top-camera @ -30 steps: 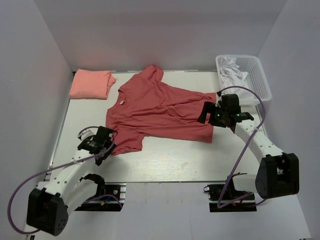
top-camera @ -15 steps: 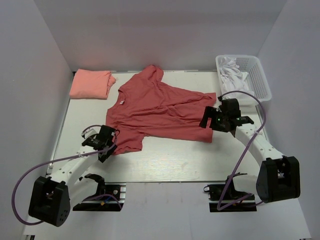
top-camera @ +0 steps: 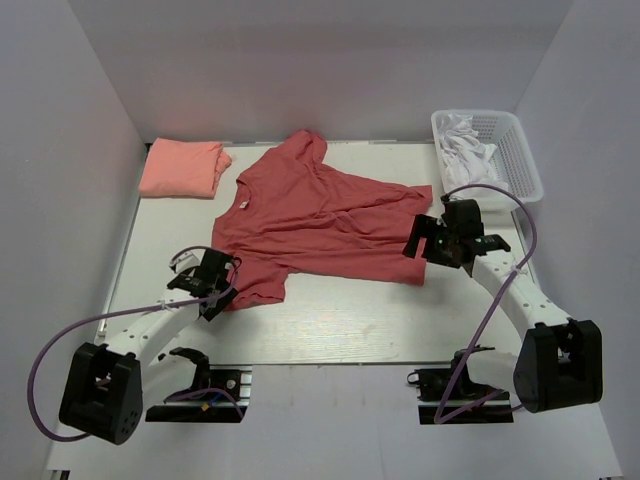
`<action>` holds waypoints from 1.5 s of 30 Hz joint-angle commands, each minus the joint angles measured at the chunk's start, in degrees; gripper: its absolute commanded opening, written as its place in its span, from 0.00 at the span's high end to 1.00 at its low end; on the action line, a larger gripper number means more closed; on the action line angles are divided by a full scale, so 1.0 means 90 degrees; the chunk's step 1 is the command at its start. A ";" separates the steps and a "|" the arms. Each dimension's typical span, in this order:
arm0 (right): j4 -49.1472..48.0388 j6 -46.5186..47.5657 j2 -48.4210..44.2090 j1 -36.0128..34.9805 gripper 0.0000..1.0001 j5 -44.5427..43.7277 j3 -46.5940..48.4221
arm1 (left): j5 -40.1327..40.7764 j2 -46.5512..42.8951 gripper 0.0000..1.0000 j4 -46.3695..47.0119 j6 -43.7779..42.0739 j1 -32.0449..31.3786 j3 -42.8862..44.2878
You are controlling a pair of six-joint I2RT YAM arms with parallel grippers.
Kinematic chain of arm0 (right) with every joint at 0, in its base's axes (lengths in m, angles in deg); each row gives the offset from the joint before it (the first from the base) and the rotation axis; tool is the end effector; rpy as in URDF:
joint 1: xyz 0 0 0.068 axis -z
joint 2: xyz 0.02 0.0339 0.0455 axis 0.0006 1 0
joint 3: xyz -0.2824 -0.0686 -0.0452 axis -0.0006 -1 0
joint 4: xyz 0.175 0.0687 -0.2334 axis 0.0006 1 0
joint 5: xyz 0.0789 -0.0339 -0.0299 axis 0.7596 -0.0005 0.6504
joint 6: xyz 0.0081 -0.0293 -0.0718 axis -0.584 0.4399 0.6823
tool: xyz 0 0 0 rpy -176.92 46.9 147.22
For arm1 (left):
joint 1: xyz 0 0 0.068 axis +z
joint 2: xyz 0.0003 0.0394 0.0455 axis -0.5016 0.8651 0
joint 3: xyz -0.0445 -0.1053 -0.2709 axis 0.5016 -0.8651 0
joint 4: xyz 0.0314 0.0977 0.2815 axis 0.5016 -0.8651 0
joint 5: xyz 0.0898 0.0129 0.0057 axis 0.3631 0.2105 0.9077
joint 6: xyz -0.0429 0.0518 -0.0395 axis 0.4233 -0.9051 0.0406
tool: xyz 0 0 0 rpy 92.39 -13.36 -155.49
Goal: Fold and stack the t-shirts
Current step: Flatten out the tshirt
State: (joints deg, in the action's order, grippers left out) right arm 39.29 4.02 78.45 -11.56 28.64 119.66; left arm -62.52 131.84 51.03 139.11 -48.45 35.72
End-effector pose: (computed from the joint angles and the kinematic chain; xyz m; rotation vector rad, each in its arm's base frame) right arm 0.2928 0.0628 0.2171 0.1638 2.4167 0.3101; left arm 0.1953 -0.0385 0.1289 -1.0292 2.4223 0.0981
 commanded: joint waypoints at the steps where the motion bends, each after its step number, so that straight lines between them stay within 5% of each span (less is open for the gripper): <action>1: 0.0169 -0.0150 -0.0119 0.0012 0.09 -0.0246 -0.0013 | -0.0084 -0.0029 0.41 0.0150 -0.0076 -0.0022 -0.0010; 7: 0.0286 -0.0208 -0.0236 0.0031 0.09 -0.0149 -0.0101 | -0.0298 0.0175 0.42 0.0589 -0.0076 -0.0022 -0.0146; 9: 0.0597 -0.0393 -0.0236 0.0050 0.09 -0.0246 -0.0053 | -0.0542 0.0331 0.52 0.0979 -0.0134 -0.0022 -0.0146; 11: 0.0831 -0.0501 -0.0217 0.0080 0.09 -0.0607 -0.0033 | -0.0543 0.0527 0.75 0.1117 -0.0134 -0.0110 -0.0214; 12: 0.0959 -0.0627 -0.0197 0.0080 0.09 -0.0637 -0.0052 | -0.0543 0.0528 1.00 0.1117 -0.0134 -0.0110 -0.0215; 33: -0.0846 -0.1048 0.1140 0.0119 0.09 0.0262 -0.0893 | -0.0396 -0.0342 1.00 0.1147 -0.0476 -0.0110 -0.0400; 40: -0.1208 -0.1029 0.1522 0.0070 0.30 0.0642 -0.0824 | -0.0396 -0.0342 1.00 0.1079 -0.0476 -0.0110 -0.0333; 45: -0.1335 -0.0931 0.1249 0.0099 0.78 0.0624 -0.1019 | -0.0454 -0.0283 1.00 0.1078 -0.0680 -0.0110 -0.0156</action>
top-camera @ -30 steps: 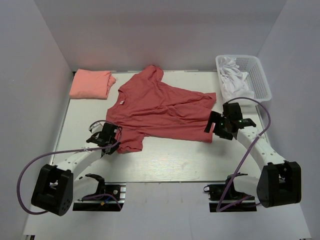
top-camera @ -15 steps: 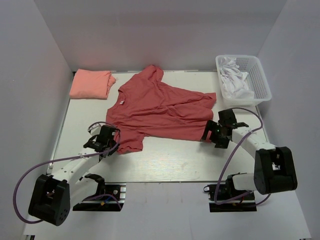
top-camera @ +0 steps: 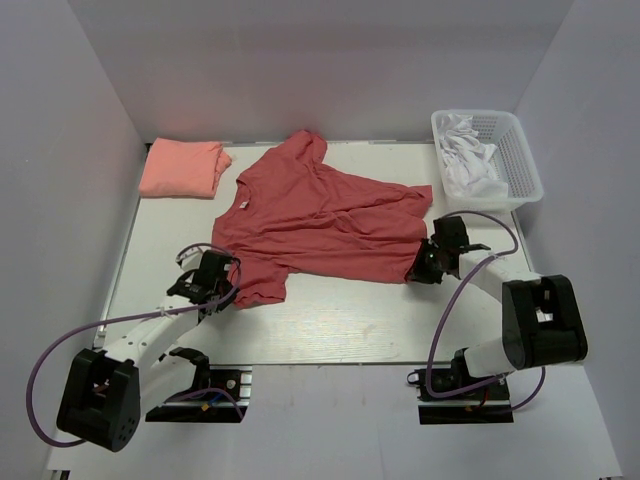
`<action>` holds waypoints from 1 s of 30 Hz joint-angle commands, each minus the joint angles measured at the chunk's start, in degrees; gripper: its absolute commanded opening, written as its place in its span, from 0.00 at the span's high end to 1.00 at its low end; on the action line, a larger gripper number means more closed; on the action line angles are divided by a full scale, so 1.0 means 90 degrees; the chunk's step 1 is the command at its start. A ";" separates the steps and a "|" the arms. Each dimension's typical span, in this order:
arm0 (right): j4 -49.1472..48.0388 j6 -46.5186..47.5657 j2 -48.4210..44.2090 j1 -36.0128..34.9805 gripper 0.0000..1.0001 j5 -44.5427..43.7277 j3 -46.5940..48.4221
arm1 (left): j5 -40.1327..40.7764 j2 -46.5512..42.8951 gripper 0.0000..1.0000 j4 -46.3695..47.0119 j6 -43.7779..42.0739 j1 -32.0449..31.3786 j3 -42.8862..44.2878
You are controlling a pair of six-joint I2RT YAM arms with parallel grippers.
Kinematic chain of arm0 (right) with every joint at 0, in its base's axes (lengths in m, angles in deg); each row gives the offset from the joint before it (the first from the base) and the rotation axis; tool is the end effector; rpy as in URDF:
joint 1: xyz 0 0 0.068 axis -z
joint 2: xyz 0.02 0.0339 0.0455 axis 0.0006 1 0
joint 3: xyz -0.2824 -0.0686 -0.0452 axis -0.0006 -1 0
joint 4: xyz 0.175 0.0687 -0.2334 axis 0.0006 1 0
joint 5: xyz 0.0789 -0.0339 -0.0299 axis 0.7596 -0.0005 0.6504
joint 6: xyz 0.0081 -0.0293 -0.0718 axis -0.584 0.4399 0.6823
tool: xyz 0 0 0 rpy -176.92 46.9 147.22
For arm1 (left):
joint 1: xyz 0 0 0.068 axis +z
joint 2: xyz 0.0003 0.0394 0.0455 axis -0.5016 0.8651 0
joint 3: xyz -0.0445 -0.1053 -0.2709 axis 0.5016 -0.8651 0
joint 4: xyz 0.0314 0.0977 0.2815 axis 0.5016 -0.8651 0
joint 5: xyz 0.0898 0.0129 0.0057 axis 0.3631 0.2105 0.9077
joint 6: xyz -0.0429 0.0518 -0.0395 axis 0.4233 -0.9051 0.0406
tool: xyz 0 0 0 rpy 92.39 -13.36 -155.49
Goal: Fold and stack the t-shirts
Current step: Flatten out the tshirt
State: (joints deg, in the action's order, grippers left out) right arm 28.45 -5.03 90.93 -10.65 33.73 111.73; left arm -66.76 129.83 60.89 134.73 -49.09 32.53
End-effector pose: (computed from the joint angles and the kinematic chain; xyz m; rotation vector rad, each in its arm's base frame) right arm 0.2951 0.0644 0.1229 0.3739 2.5872 0.4281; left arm 0.2016 -0.0479 0.1253 -0.9108 2.3939 -0.0840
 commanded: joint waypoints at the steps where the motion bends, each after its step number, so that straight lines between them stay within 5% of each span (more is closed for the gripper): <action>1: -0.0150 0.0094 -0.0148 -0.0022 0.89 0.0028 -0.0138 | 0.0017 -0.0060 1.00 -0.0075 -0.0195 -0.0039 0.0286; 3: -0.0101 0.0162 -0.0275 -0.0012 1.00 0.0008 -0.0021 | 0.0017 -0.0128 1.00 -0.0172 -0.0360 -0.0039 0.0530; 15: 0.0689 0.0807 -0.1689 -0.0022 1.00 0.0203 0.1657 | 0.0670 -0.0898 1.00 -0.0934 -0.0878 -0.0039 0.2550; 30: 0.1988 0.1275 -0.2834 -0.0002 1.00 -0.0431 0.5015 | 0.1160 -0.1339 1.00 -0.0740 -0.2547 -0.0039 0.6543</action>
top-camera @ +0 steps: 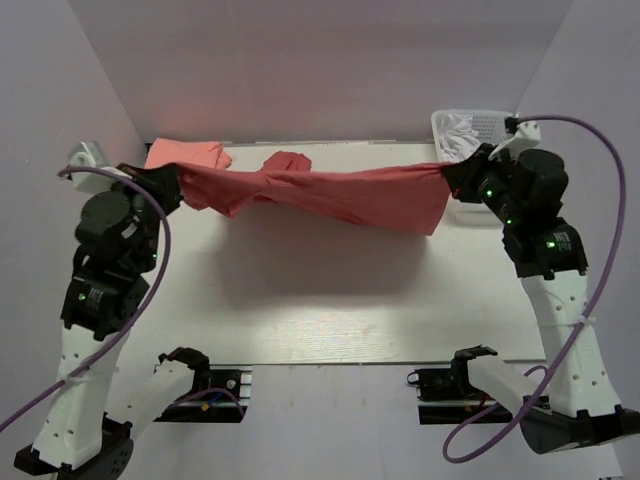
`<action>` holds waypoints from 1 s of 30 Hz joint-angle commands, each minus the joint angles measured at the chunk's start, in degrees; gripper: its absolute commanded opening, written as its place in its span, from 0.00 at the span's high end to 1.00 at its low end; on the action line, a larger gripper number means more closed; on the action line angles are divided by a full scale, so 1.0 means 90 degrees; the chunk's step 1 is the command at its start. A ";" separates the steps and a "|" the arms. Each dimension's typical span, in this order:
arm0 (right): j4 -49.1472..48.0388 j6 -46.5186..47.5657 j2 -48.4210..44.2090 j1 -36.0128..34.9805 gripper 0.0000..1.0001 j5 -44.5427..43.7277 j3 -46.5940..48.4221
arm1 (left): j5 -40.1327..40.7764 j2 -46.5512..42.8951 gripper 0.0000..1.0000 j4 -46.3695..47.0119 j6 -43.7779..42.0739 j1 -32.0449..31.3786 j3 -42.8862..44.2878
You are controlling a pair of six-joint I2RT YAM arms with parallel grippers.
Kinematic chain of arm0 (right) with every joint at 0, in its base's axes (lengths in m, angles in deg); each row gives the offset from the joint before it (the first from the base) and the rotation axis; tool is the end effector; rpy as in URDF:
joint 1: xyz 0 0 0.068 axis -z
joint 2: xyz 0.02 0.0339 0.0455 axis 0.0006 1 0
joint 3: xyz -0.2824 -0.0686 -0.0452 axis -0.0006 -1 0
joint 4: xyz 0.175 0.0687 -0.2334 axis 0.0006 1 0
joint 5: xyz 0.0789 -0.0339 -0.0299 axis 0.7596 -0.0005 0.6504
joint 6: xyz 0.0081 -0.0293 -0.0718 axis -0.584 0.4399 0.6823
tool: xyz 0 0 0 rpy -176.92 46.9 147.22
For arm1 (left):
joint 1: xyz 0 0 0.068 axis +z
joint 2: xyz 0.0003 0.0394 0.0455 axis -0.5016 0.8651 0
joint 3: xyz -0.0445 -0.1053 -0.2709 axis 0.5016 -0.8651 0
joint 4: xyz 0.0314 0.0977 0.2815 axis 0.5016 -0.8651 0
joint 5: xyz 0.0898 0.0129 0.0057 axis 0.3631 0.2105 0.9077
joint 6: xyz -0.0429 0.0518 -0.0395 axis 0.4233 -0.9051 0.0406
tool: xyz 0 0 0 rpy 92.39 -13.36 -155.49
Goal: Fold and stack the t-shirts
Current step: Flatten out the tshirt
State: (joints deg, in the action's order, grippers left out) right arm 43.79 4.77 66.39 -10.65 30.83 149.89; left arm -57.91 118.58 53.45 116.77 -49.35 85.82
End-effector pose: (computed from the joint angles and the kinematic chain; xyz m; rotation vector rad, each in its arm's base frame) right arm 0.2502 0.0526 0.4778 0.0754 1.7602 0.4567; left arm 0.1755 -0.0297 0.5091 -0.6127 1.5311 -0.3859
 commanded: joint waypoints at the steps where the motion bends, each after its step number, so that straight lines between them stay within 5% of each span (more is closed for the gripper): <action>1: 0.0371 0.0216 -0.0116 -0.0003 1.00 -0.0099 0.0962 | 0.0176 -0.0021 1.00 0.0154 -0.0640 -0.0010 0.0790; 15: 0.1445 0.0714 -0.0341 -0.0022 1.00 0.0614 0.4320 | -0.1161 0.0497 1.00 -0.0138 -0.1890 0.0048 0.4218; 23: 0.1123 0.0558 -0.0917 -0.0003 1.00 0.0731 0.4664 | -0.2001 0.0693 1.00 -0.0197 -0.2017 0.0048 0.5536; 30: 0.1407 0.0676 -0.1161 -0.0012 1.00 0.0508 0.4763 | -0.2626 0.0499 1.00 -0.0119 -0.2017 0.0107 0.5607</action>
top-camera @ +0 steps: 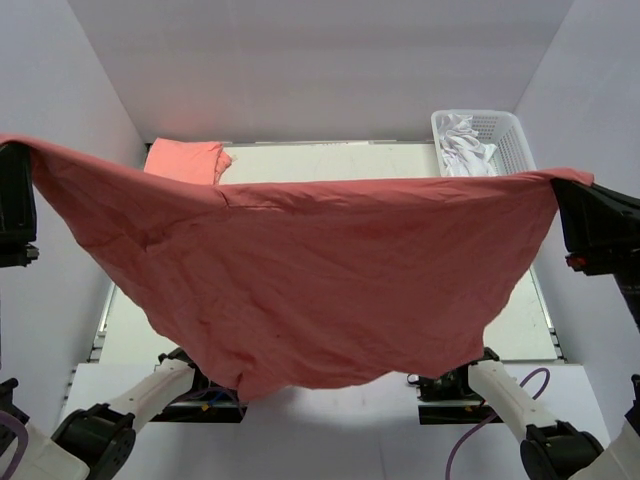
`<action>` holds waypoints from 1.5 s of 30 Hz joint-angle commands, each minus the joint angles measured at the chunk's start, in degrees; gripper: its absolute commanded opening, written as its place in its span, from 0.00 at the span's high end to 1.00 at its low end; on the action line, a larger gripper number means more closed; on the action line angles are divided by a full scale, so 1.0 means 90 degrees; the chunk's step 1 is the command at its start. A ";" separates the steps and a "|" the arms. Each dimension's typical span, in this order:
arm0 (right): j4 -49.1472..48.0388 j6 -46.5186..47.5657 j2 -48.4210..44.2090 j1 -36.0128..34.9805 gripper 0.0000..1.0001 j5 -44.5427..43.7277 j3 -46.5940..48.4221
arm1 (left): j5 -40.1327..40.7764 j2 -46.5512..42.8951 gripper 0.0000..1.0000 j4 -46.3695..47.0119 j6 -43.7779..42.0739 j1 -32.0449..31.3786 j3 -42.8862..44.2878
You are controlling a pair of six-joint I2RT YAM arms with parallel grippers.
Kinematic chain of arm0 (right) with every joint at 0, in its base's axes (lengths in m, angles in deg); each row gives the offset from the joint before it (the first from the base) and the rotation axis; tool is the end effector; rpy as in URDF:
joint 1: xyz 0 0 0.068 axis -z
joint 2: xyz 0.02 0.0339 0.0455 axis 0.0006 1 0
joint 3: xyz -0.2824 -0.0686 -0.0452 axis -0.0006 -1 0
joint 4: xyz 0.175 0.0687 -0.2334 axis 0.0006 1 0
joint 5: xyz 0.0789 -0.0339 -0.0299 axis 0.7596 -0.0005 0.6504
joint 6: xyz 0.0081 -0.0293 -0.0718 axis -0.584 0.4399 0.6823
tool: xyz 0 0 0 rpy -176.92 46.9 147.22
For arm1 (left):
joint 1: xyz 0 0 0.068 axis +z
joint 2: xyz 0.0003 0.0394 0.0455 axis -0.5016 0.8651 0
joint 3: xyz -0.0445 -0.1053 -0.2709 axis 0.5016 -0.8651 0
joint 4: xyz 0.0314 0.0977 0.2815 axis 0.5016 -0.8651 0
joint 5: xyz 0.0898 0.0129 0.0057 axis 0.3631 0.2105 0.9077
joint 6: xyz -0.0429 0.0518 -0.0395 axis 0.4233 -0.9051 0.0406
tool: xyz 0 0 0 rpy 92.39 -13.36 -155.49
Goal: Fold and stack the t-shirts
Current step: Flatten out the tshirt
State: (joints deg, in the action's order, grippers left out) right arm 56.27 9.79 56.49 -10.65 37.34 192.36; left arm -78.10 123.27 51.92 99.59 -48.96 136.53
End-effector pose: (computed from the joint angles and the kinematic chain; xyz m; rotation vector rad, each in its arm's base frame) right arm -0.0183 0.0099 0.6833 -0.1445 1.0580 0.4991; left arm -0.0354 0.0199 0.7207 -0.1214 0.8775 -0.6013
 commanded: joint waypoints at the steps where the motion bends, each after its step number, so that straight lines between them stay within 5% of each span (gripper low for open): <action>1: -0.0009 0.0117 -0.0177 0.0075 1.00 -0.0217 -0.0149 | -0.0499 -0.0082 1.00 0.0051 -0.0109 0.0063 -0.0125; 9: -0.0351 0.0078 -0.0608 -0.0012 1.00 -0.0675 -0.1447 | -0.0042 -0.0112 1.00 0.0080 -0.0167 0.0063 -0.0672; 24: -0.1424 -0.0205 -0.1301 -0.0003 1.00 -0.1437 -0.4262 | 0.0398 -0.0601 1.00 0.0783 -0.0099 0.0063 -0.3561; 32: -0.1913 -0.0234 -0.0902 -0.0012 1.00 -0.1779 -0.5238 | 0.0690 -0.0601 1.00 0.1574 -0.0089 0.0063 -0.5056; 45: -0.2694 -0.0225 0.0504 -0.0002 1.00 -0.2140 -0.5630 | 0.1375 0.0404 1.00 0.2453 -0.0352 0.0063 -0.5849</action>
State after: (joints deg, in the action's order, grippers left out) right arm 38.02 7.98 58.72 -10.65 20.10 141.41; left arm -68.33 125.66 69.54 97.97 -48.65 83.76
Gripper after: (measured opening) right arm 0.023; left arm 0.022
